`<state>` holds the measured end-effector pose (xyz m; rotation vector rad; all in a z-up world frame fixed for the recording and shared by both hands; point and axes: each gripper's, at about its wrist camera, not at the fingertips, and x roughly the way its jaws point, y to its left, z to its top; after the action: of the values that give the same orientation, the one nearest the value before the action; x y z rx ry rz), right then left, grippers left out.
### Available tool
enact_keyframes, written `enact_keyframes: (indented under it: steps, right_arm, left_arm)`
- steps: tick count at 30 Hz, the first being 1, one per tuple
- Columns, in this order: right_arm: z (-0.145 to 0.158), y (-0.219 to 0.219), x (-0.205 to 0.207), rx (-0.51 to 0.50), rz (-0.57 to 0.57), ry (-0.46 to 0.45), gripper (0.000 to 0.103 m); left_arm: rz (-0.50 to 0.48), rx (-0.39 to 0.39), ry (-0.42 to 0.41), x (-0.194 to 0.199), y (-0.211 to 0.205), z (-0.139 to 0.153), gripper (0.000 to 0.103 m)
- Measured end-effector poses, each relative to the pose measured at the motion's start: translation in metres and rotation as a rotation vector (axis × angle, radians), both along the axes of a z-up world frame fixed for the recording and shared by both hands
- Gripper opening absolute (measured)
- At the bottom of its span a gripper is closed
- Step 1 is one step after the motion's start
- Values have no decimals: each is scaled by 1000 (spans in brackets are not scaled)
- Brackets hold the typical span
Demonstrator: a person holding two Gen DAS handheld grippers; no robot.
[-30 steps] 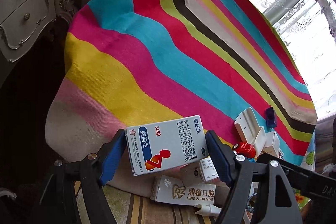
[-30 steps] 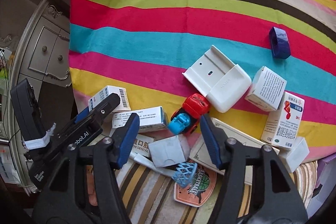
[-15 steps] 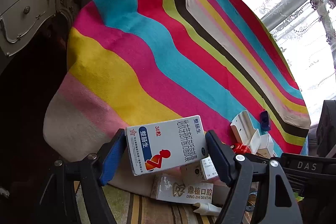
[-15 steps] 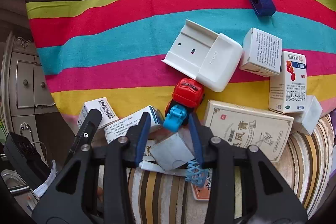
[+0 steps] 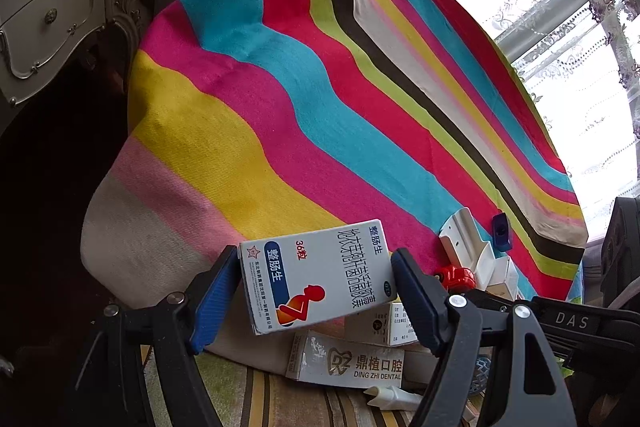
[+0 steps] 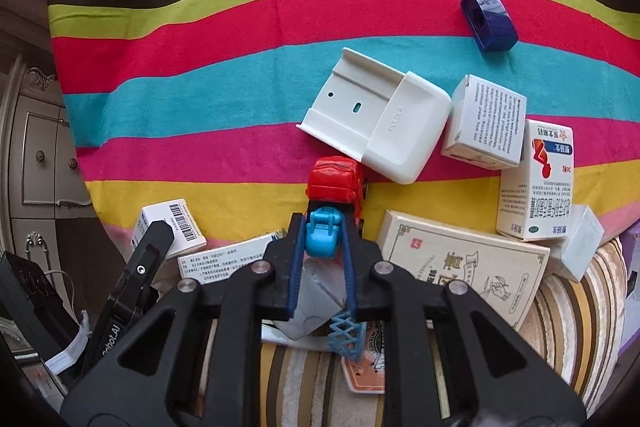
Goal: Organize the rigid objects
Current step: 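Grasp the red-and-blue toy car with the right tool while the left tool holds its box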
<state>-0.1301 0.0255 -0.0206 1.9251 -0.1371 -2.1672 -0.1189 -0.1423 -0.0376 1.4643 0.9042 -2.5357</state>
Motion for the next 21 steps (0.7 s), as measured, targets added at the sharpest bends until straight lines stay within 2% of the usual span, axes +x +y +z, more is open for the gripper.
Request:
enact_keyframes:
  steps: [6, 13, 21]
  right_arm:
    - [18, 1, 3, -34, 56, 63, 21]
    - [49, 4, 3, -69, 92, 162, 21]
    - [92, 53, 16, -114, 107, 270, 21]
  left_arm:
    - [6, 13, 15, -1, 2, -1, 76]
    - [23, 32, 73, 5, 1, 5, 76]
    - [19, -6, 132, 13, 7, 23, 76]
